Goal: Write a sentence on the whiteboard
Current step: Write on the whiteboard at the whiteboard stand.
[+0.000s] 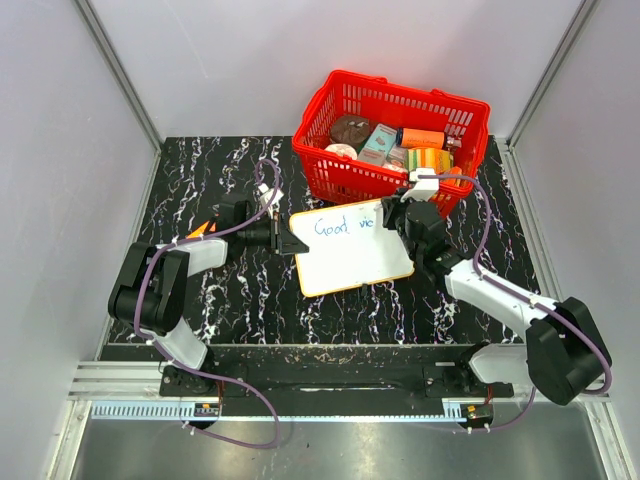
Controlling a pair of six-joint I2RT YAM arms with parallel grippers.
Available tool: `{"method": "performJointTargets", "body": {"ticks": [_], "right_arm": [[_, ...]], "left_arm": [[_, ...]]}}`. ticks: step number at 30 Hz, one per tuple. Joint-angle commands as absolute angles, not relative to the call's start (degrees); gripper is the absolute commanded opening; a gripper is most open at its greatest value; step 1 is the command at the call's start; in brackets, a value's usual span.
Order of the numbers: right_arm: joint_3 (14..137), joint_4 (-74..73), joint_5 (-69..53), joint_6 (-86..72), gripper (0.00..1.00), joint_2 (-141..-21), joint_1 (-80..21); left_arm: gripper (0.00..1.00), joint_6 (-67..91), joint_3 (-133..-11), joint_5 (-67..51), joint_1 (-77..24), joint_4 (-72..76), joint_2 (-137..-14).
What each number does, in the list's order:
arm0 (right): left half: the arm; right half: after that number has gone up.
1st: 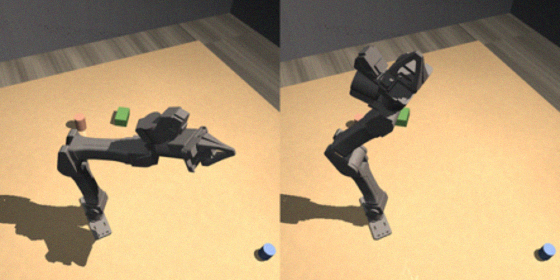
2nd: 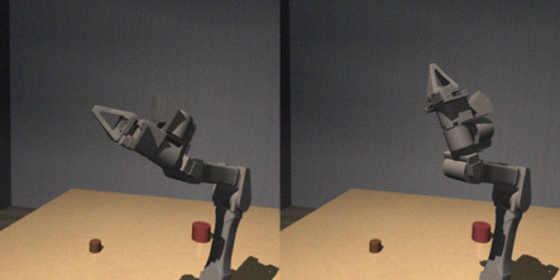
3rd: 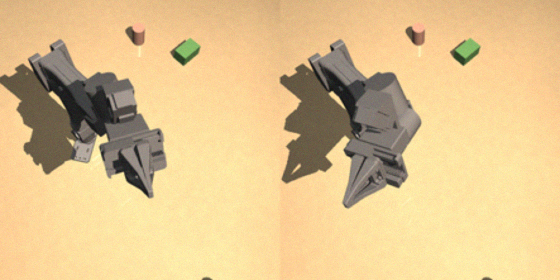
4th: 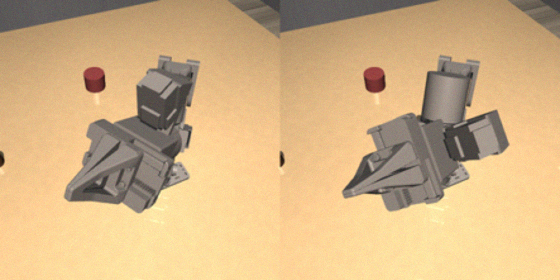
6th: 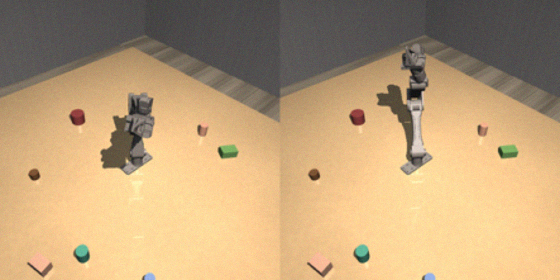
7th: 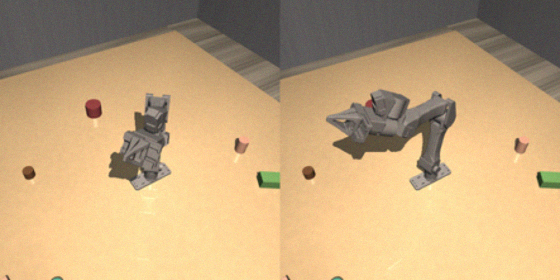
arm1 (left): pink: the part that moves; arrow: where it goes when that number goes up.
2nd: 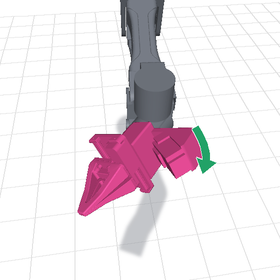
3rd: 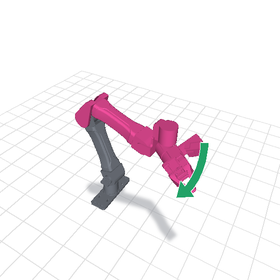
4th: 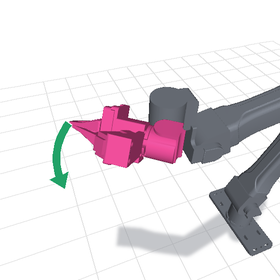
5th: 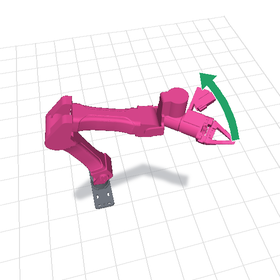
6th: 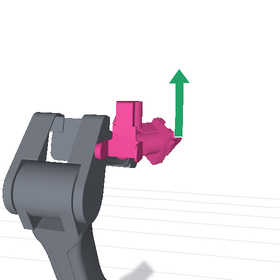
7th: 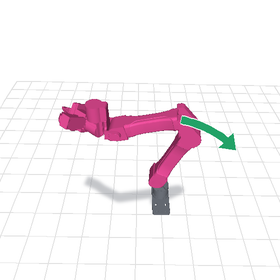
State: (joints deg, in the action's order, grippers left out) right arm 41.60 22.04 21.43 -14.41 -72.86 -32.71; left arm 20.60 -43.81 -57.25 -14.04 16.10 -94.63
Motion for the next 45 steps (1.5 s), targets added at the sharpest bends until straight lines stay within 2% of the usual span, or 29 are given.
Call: {"method": "performJointTargets", "body": {"ticks": [1, 45], "right_arm": [[43.7, 24.0, 20.9, -14.7, 0.0, -73.1, -32.4], [37.0, 18.9, 17.0, -17.1, 0.0, -67.9, -32.5]], "left_arm": [[0.0, 13.0, -43.4, -48.2, -14.9, 12.8, -96.9], [0.0, 12.9, -43.4, -48.2, -15.0, 12.7, -96.9]]}}
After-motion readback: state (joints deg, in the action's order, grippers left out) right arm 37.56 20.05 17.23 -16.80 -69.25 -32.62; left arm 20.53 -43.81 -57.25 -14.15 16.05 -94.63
